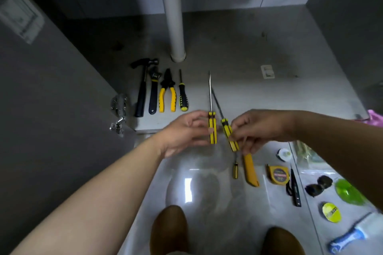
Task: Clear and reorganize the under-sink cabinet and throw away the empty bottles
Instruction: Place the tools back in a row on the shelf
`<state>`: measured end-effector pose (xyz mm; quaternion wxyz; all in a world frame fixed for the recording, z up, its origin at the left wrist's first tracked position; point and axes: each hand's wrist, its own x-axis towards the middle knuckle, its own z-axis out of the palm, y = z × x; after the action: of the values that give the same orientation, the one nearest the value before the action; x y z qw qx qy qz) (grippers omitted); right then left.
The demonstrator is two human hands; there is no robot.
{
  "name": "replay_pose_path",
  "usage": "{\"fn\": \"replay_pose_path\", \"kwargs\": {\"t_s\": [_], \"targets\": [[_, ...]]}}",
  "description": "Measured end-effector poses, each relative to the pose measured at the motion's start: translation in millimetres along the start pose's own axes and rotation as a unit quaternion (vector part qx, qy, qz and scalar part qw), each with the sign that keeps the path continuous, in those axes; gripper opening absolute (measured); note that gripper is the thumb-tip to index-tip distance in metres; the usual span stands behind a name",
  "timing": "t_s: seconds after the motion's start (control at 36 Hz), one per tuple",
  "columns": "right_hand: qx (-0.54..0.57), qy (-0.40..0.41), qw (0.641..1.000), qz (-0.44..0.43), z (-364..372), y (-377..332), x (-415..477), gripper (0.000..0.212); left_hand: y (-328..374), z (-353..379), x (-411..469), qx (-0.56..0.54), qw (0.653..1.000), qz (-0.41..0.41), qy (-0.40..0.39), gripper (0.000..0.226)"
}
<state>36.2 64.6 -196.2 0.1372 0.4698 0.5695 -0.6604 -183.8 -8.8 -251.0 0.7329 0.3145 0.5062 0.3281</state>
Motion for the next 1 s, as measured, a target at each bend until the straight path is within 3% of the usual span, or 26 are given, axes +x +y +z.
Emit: {"fn": "replay_pose_path", "kwargs": {"t_s": [0.11,0.25,0.44,0.58,0.69,0.81,1.0], "targets": [[0.05,0.131,0.989,-0.051,-10,-8,18,0.014,20,-4,35,0.091,0.976,0.054,0.193,0.044],[0.059,0.262,0.962,-0.048,-12,-13,61,0.013,28,-13,66,0.301,0.881,0.111,0.349,0.036],[0.019,0.342,0.94,-0.001,-11,-26,108,0.021,35,-11,77,0.526,0.767,0.163,0.328,0.029],[-0.073,0.398,0.915,0.0,-2,-24,120,0.02,31,-9,80,0.588,0.737,0.125,0.309,0.025],[-0.097,0.42,0.902,-0.021,8,-13,122,0.022,16,-11,73,0.615,0.716,0.159,0.29,0.022],[-0.093,0.436,0.893,-0.067,17,-2,122,0.038,1,-15,64,0.683,0.649,0.179,0.285,0.04],[-0.116,0.444,0.876,-0.146,28,4,119,0.055,-3,-19,68,0.722,0.616,0.149,0.278,0.054]]}}
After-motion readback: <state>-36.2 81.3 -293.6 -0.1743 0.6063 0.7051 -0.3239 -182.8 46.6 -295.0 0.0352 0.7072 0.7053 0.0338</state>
